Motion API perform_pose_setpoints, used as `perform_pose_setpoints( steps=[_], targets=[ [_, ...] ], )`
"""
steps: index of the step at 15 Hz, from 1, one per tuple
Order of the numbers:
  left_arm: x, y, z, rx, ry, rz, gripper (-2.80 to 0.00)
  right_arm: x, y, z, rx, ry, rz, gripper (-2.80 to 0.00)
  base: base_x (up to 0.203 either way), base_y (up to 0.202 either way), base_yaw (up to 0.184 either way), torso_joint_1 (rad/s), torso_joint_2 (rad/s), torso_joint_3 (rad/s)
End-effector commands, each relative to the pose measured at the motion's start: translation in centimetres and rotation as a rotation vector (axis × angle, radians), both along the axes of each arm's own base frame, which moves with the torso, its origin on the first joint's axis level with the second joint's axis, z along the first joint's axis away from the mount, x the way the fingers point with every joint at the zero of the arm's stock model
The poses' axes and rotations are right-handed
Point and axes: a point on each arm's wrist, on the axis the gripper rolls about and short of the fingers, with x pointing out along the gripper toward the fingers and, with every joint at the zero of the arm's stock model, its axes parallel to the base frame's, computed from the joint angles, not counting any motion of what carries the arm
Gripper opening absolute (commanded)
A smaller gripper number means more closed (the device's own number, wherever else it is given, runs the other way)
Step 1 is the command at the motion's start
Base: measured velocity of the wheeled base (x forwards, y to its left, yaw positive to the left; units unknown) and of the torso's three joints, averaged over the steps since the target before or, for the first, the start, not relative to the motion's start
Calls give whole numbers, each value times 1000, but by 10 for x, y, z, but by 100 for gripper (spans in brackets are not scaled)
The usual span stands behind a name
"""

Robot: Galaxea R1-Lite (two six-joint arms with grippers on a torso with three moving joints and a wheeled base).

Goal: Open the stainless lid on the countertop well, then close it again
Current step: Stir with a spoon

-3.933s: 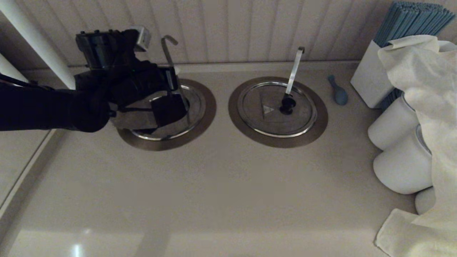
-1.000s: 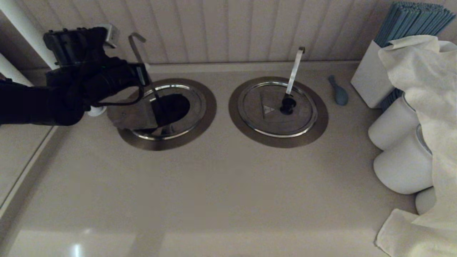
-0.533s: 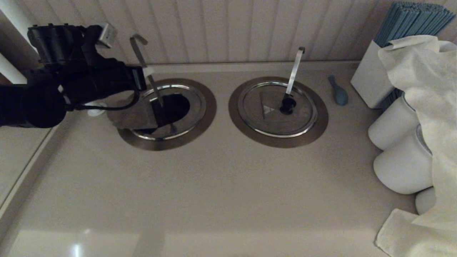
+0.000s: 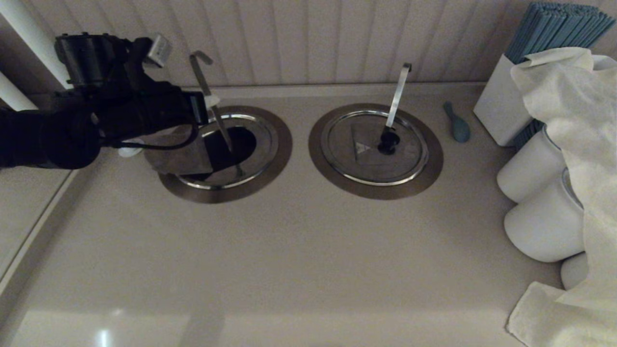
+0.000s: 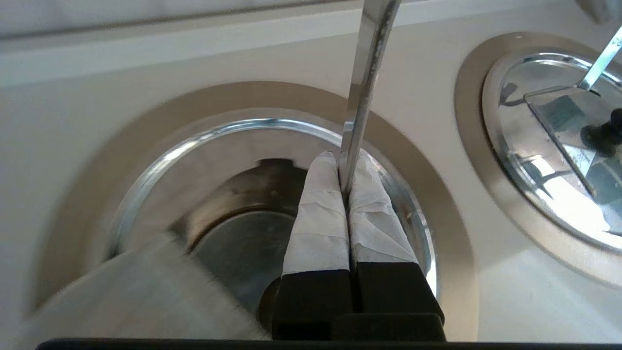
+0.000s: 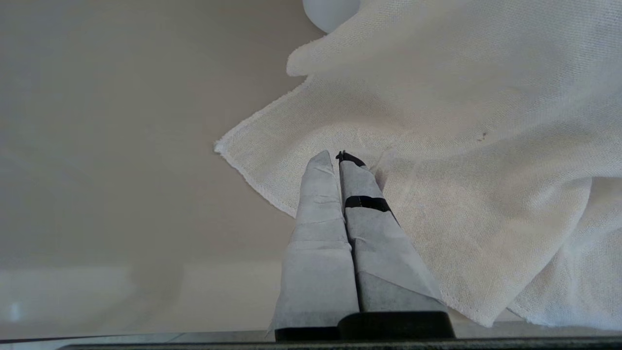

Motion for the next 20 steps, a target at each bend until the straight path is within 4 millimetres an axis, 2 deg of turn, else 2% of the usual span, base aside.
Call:
perform_pose_setpoints(
  steps=[1, 4, 6, 11, 14, 20],
  targets=[
    [19, -5, -12, -4, 22, 39, -280, 0, 0, 0, 0, 0, 0, -280, 0, 0, 0, 0, 0, 0],
    [41, -8, -21, -7, 16, 166, -280, 0, 0, 0, 0, 0, 0, -280, 0, 0, 0, 0, 0, 0],
    [51, -12, -27, -17, -20, 190, -280, 0, 0, 0, 0, 1, 0, -280, 0, 0, 0, 0, 0, 0],
    [52, -31, -30, -26, -30, 181, -280, 0, 0, 0, 0, 2, 0, -280, 0, 0, 0, 0, 0, 0],
    [58, -41, -40, -23, -13, 201, -280, 0, 0, 0, 0, 0, 0, -280, 0, 0, 0, 0, 0, 0],
    [74, -46, -49, -38, -47, 285, -280, 0, 0, 0, 0, 0, 0, -280, 0, 0, 0, 0, 0, 0]
  ],
)
